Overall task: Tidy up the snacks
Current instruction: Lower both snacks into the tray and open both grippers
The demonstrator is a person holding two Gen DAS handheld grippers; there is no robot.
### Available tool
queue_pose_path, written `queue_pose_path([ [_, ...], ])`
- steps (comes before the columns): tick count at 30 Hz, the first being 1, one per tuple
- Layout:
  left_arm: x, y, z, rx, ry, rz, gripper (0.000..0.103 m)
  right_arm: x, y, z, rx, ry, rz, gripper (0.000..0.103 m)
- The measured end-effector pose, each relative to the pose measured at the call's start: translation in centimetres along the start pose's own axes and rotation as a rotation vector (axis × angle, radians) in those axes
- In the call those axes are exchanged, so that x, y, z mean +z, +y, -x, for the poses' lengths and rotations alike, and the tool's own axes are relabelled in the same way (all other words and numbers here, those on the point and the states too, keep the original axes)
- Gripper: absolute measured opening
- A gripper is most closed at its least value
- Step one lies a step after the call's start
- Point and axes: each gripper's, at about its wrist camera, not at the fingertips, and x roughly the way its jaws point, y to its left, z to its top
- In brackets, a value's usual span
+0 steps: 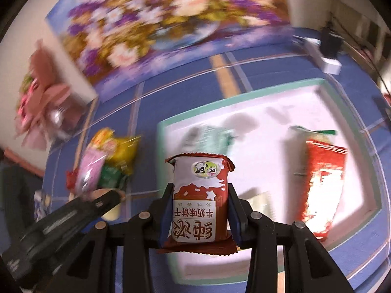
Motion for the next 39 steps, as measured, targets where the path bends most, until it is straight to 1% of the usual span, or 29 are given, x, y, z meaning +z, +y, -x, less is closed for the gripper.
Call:
queue_pose_path([
  [3,-1.0,-2.8,-0.5,-0.016,0.017,-0.095,0.05,0.5,-2.7,-0.1,-0.001,0.003,-0.076,0.042],
  [7,-2.8,-6.3,-1.9,0.0,0.051,-0.221,0.05,1.1,-5.4,0.0,-0.02,-0.005,-0.141,0.042],
  [11,-4.0,-7.5,-3.1,0.01,0.079,-0.27,0.051,1.1,-6.9,-0.2,-0.022,0.002,-0.174,0.042],
  [15,-4.0,-7.7,-3.9,0.018,0.088,-0.274,0.051,1.1,-7.5,-0.5,-0.024,0.009,-0.189,0.042],
  [20,-4.2,-6.9,-4.2,0.023,0.103,-0.255,0.05,0.9,-7.4,-0.9,-0.023,0.021,-0.188,0.042],
  [27,-4.0,-6.6,-3.9,0.035,0.093,-0.257,0.051,0.9,-7.3,-1.3,-0.025,0.039,-0.181,0.043],
  [33,-3.8,-6.9,-3.4,0.028,0.08,-0.267,0.051,1.0,-7.0,-0.9,-0.021,0.027,-0.163,0.043],
  [36,-3.6,-7.0,-2.9,0.026,0.064,-0.272,0.053,1.0,-7.0,-0.7,-0.022,0.023,-0.163,0.042],
  [38,-3.4,-6.8,-2.6,0.035,0.055,-0.267,0.057,1.1,-6.9,-0.5,-0.022,0.017,-0.16,0.043],
  [39,-3.3,-6.6,-2.5,0.046,0.051,-0.262,0.057,1.1,-6.9,-0.4,-0.023,0.016,-0.159,0.043],
])
